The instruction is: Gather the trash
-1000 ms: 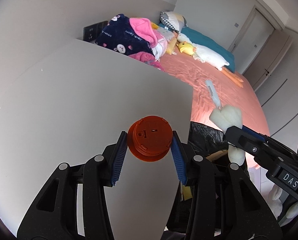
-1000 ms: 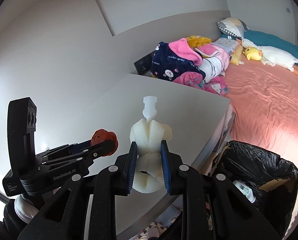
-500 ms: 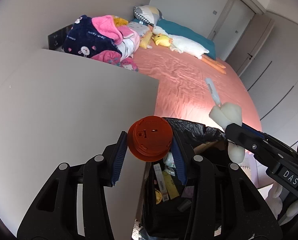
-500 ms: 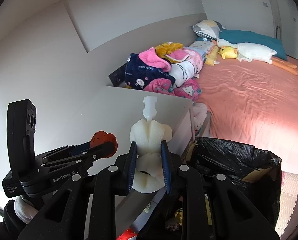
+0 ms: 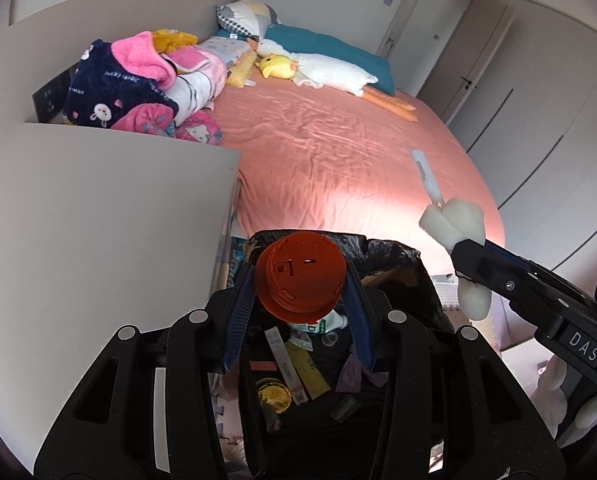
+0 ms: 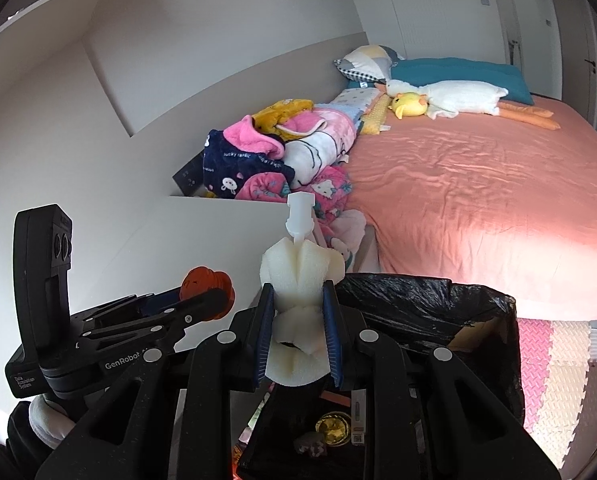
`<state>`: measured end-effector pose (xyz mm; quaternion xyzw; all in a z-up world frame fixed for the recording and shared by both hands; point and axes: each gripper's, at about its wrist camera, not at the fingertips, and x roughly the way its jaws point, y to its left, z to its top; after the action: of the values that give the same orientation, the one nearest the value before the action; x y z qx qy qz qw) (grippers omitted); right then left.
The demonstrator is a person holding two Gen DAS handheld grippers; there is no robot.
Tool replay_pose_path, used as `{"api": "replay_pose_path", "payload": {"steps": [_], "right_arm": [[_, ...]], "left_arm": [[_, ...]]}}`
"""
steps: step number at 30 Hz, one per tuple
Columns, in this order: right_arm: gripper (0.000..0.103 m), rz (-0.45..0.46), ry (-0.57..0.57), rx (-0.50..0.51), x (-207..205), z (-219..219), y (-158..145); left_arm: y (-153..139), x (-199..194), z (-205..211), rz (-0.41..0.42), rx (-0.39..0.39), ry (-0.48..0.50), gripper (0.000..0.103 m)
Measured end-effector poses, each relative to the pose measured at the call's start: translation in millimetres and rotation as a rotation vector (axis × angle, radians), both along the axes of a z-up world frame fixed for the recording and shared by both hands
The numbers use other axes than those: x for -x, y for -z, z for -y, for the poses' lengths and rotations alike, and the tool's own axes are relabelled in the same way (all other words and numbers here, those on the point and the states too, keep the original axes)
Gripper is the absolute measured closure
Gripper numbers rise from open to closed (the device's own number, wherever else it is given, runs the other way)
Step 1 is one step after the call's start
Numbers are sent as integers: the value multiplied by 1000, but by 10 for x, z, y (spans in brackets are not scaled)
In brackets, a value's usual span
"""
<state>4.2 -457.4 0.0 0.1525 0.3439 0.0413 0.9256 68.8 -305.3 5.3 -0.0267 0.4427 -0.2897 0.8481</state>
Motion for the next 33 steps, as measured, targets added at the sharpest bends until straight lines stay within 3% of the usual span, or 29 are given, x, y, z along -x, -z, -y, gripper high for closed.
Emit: {"api": "replay_pose_path", "payload": {"steps": [12, 13, 14, 15, 17, 18, 19, 33], "right_arm": [[76, 27, 110, -31, 246, 458, -48], [75, 34, 117, -36, 277, 503, -60], [74, 44, 123, -44, 308, 539, -76], [67, 56, 133, -48, 337, 572, -96], [53, 81, 158, -46, 409, 628, -132], [37, 91, 181, -41, 450, 657, -148], [33, 101, 195, -41, 479, 682, -161], [33, 104, 203, -57, 532, 795, -149]], "left_arm": [[-29, 37, 409, -23, 36, 114, 58], [-41, 38, 431, -26, 46, 124, 55], [-55, 37, 441, -22, 58, 125, 40], [-75, 44, 444, -14, 71, 122, 21], [-127, 55, 456, 3, 94, 130, 7], [-147, 71, 464, 9, 98, 137, 7], [-162, 75, 485, 9, 94, 142, 7], [-167, 96, 568, -19, 124, 156, 7]]}}
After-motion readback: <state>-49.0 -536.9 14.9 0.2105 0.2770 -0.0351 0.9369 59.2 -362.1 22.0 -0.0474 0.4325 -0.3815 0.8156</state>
